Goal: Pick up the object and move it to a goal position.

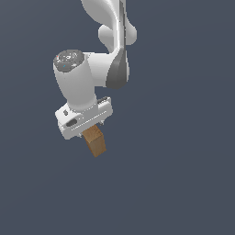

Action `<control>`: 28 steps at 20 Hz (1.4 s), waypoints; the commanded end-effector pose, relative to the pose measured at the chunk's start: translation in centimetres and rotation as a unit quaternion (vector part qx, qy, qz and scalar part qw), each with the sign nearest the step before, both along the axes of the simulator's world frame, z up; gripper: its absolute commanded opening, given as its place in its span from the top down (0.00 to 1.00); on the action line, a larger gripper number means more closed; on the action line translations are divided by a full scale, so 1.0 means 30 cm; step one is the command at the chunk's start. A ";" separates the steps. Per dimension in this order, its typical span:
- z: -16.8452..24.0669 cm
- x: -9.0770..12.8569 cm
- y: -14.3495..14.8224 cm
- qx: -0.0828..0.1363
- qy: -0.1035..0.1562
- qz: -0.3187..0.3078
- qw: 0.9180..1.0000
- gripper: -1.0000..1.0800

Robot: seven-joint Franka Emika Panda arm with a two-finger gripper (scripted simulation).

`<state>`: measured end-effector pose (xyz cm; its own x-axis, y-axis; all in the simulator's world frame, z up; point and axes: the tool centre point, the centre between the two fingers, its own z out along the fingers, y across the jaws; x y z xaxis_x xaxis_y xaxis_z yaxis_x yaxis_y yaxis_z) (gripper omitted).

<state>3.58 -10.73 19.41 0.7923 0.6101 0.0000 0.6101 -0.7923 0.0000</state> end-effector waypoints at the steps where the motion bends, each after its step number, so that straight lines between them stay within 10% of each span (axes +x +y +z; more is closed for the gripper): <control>1: -0.004 0.003 -0.002 0.000 0.000 0.003 1.000 0.04; 21: -0.171 0.002 -0.003 0.000 0.000 0.003 1.000 0.04; 22: -0.171 0.002 -0.003 0.000 0.000 0.003 1.000 1.00; 28: -0.171 0.002 -0.003 0.000 0.000 0.003 1.000 1.00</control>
<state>3.61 -10.87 14.28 0.7890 0.6144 -0.0007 0.6144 -0.7890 -0.0002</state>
